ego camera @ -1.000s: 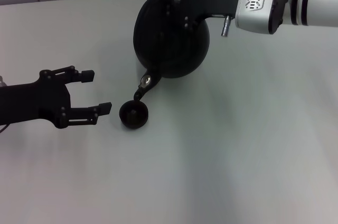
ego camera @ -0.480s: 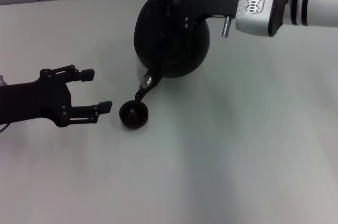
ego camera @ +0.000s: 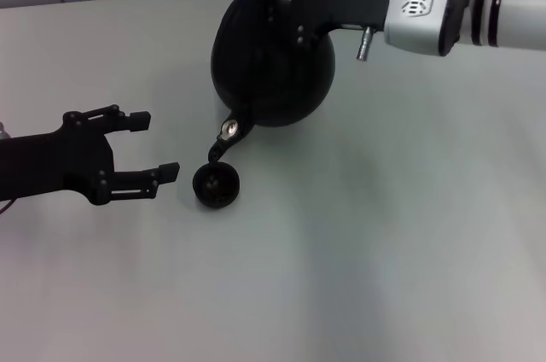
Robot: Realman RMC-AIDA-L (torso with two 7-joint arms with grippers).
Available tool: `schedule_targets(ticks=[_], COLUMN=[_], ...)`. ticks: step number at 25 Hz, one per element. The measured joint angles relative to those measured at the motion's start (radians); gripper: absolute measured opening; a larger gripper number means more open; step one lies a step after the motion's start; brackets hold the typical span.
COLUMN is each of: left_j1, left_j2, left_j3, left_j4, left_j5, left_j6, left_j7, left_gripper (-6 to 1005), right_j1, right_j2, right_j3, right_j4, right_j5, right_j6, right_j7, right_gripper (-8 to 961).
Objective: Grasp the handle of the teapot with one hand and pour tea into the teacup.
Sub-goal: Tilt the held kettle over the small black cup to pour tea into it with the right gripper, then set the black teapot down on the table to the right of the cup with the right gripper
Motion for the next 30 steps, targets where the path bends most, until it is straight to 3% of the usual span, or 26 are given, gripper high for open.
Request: schedule_targets(ticks=[8, 16, 30], left_j1=[-0.001, 0.004, 0.003], left_j2=[0.0, 0.002, -0.003], left_j3=[0.0, 0.0, 0.0], left_j4=[0.0, 0.0, 0.0], left_j5=[0.0, -0.006, -0.008], left_j6=[-0.001, -0.001, 0.0], left_j7=[0.0, 0.003, 0.009], left_gripper=[863, 864, 863], right_j1=[-0.046, -0.144, -0.196], right_j2=[-0.003, -0.008, -0.007], right_j3=[-0.001, 0.043, 0.146], right_j4=[0.036, 0.05, 0.204], right_j5=[0.124, 0.343, 0.362], right_j6=[-0.007, -0.012, -0.005], right_j7=[0.017, 0.097, 0.232], right_gripper=[95, 95, 95])
